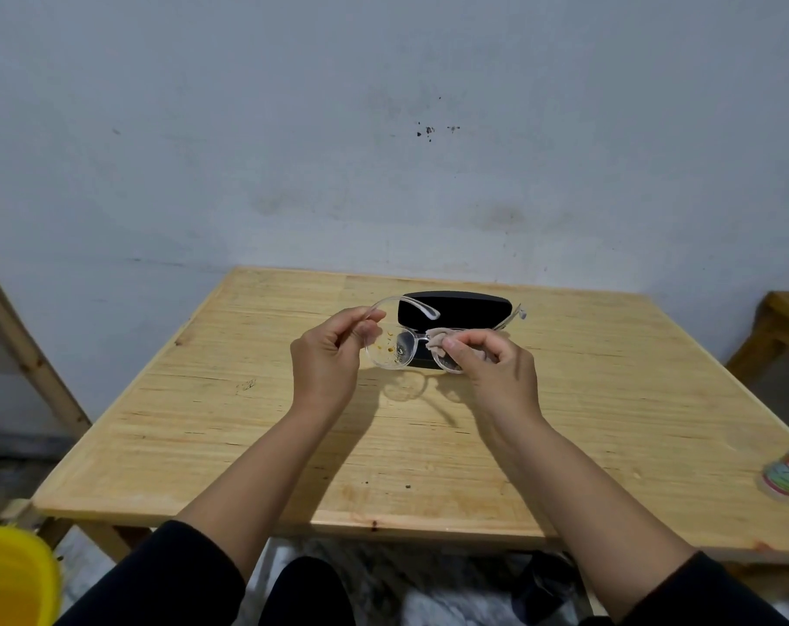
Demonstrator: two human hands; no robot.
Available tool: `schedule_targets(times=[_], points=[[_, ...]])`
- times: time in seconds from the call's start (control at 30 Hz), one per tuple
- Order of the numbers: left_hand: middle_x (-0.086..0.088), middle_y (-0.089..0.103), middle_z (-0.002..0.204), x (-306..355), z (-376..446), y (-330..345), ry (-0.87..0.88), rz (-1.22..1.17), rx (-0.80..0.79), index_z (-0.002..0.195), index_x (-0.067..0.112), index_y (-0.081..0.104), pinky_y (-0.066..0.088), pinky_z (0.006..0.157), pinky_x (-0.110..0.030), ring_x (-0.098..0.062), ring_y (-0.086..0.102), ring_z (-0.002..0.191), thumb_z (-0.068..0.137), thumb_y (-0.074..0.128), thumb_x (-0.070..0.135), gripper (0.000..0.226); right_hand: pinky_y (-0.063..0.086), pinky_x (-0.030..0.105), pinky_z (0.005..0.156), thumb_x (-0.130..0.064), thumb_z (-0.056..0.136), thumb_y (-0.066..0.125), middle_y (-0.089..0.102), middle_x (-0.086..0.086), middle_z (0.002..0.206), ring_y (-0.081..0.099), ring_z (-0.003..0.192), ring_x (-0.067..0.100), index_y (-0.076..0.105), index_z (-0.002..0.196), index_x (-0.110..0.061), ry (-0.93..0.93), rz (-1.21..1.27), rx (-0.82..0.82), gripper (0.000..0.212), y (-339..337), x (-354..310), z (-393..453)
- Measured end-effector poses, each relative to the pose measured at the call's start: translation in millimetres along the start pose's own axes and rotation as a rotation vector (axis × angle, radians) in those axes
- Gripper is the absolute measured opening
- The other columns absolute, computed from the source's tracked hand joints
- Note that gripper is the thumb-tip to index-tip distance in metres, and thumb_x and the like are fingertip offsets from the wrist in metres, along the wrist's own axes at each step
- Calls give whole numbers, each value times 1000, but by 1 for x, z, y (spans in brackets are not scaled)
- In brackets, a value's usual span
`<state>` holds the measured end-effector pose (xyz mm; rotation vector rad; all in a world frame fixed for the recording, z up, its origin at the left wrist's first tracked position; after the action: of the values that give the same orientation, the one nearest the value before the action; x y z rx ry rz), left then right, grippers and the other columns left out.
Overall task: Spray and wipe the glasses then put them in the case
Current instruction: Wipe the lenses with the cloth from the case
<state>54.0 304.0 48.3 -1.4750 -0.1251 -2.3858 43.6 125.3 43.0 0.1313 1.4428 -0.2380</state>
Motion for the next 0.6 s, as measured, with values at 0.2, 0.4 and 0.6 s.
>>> schedule_targets(times=[0.2,0.4,0.6], points=[[7,71,82,-3,0,-2,-13,-6,20,92,20,71,50,73,-10,5,66,72,88,59,10,16,54,48,89,-25,77,73,74,1,91,70,91,20,73,78,-21,-23,22,34,4,2,1,0],[8,71,80,-9,1,-6,-22,4,5,91,24,71,53,76,-16,1,67,73,88,60,11,17,54,45,91,-14,80,73,72,9,95,68,95,30,70,75,-20,83,190,78,8,0,5,1],[9,71,80,-12,-1,-7,-39,11,0,91,23,71,53,75,-15,0,67,73,88,60,11,16,52,52,92,-9,78,73,71,15,103,67,100,34,70,70,-18,223,291,96,13,1,5,2]])
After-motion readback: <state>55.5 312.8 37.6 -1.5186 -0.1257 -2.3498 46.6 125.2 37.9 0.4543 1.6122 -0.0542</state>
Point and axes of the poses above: each hand's wrist, its own z-axis towards the middle knuckle, its own y-axis out of the palm, x = y × z, the point moved 2 cm from there along z, towards the middle knuckle
